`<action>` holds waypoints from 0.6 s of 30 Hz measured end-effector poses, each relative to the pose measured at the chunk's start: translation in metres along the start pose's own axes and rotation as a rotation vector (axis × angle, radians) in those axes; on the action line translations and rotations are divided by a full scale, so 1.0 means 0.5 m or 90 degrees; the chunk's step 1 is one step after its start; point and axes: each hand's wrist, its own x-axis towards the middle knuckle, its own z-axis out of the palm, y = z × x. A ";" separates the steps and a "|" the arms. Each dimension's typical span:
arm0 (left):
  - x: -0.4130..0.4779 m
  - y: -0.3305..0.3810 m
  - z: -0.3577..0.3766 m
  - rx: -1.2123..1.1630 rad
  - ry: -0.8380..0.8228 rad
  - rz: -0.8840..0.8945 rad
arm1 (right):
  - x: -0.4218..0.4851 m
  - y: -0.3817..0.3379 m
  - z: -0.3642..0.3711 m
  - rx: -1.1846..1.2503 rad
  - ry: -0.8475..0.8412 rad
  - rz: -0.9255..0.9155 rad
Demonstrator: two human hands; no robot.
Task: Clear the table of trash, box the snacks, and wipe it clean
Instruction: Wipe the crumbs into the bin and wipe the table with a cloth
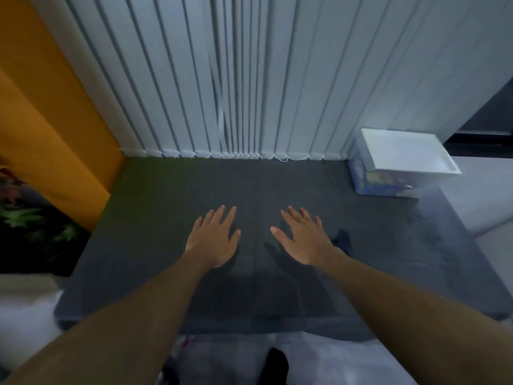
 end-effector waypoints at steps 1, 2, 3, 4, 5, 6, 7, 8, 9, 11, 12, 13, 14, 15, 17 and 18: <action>0.016 0.021 0.010 0.000 -0.006 0.004 | 0.003 0.028 -0.001 -0.001 -0.002 0.009; 0.032 0.041 0.020 -0.004 -0.012 0.004 | 0.006 0.055 -0.001 -0.001 -0.007 0.019; 0.047 0.060 0.030 -0.012 -0.016 0.001 | 0.008 0.081 0.001 0.000 -0.012 0.028; 0.060 0.078 0.041 -0.018 -0.019 -0.001 | 0.010 0.106 0.002 0.002 -0.017 0.038; 0.072 0.095 0.053 -0.021 -0.017 -0.001 | 0.010 0.128 0.004 0.004 -0.025 0.049; 0.083 0.110 0.064 -0.019 -0.015 0.003 | 0.010 0.148 0.006 0.007 -0.037 0.061; 0.092 0.124 0.074 -0.016 -0.017 0.008 | 0.009 0.166 0.010 0.007 -0.051 0.074; 0.100 0.135 0.084 -0.014 -0.023 0.011 | 0.007 0.183 0.016 0.003 -0.062 0.086; 0.107 0.145 0.094 -0.016 -0.031 0.012 | 0.004 0.199 0.023 -0.003 -0.074 0.099; 0.118 0.158 0.112 -0.019 -0.053 0.013 | -0.003 0.227 0.037 -0.010 -0.110 0.127; 0.123 0.164 0.120 -0.019 -0.063 0.013 | -0.008 0.239 0.044 -0.012 -0.129 0.140; 0.127 0.168 0.128 -0.022 -0.071 0.013 | -0.014 0.251 0.052 -0.013 -0.147 0.149; 0.130 0.171 0.135 -0.027 -0.077 0.010 | -0.020 0.261 0.060 -0.016 -0.165 0.155; 0.134 0.172 0.142 -0.031 -0.081 0.007 | -0.025 0.269 0.067 -0.020 -0.180 0.157; 0.142 0.173 0.151 -0.039 -0.090 0.002 | -0.032 0.279 0.080 -0.034 -0.183 0.144; 0.145 0.171 0.154 -0.043 -0.094 -0.001 | -0.032 0.281 0.084 -0.038 -0.170 0.136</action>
